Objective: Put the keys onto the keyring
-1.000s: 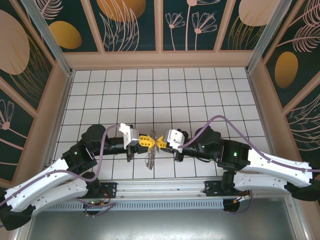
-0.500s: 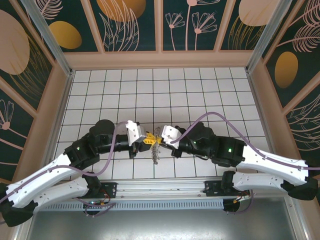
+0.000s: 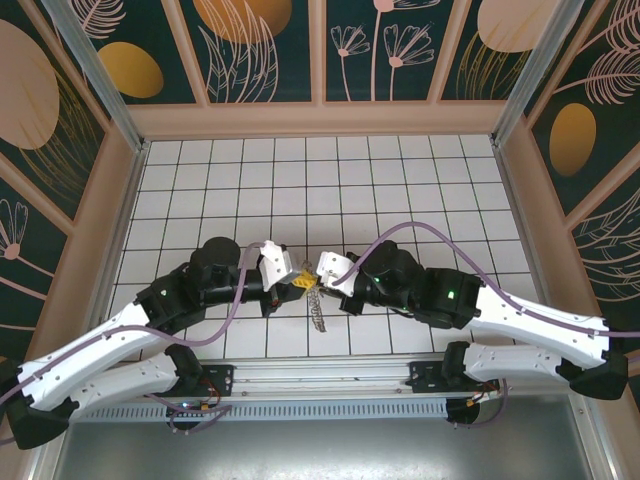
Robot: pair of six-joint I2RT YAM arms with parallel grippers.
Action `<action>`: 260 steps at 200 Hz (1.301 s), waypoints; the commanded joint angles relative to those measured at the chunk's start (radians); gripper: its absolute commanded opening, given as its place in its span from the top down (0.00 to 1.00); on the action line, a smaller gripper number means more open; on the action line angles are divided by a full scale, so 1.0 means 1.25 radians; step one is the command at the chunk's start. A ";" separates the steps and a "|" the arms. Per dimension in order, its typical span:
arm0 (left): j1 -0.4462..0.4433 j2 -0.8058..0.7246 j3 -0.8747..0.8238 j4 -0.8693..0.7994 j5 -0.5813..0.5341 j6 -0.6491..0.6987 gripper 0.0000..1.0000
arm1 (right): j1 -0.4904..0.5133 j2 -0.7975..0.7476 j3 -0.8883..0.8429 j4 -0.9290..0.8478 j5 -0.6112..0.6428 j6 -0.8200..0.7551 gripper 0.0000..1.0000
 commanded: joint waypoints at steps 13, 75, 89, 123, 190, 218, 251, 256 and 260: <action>-0.012 -0.040 0.010 0.057 0.048 -0.009 1.00 | -0.012 -0.026 -0.009 0.074 0.010 0.021 1.00; -0.012 -0.094 -0.021 0.122 0.086 -0.024 1.00 | -0.012 -0.114 -0.101 0.217 -0.092 0.037 1.00; -0.011 -0.097 -0.019 0.126 0.100 -0.025 1.00 | -0.013 -0.122 -0.107 0.229 -0.101 0.038 1.00; -0.011 -0.104 -0.018 0.126 0.099 -0.025 1.00 | -0.013 -0.110 -0.103 0.219 -0.091 0.037 1.00; -0.012 -0.126 -0.026 0.143 0.105 -0.034 1.00 | -0.013 -0.121 -0.113 0.226 -0.084 0.046 1.00; -0.012 -0.132 -0.041 0.168 0.117 -0.043 1.00 | -0.013 -0.129 -0.121 0.234 -0.102 0.050 0.95; -0.012 -0.127 -0.048 0.191 0.135 -0.049 1.00 | -0.013 -0.123 -0.119 0.239 -0.111 0.051 0.88; -0.011 -0.127 -0.048 0.193 0.136 -0.050 1.00 | -0.013 -0.122 -0.117 0.238 -0.109 0.051 0.87; -0.011 -0.127 -0.048 0.195 0.136 -0.050 1.00 | -0.013 -0.121 -0.117 0.237 -0.107 0.051 0.87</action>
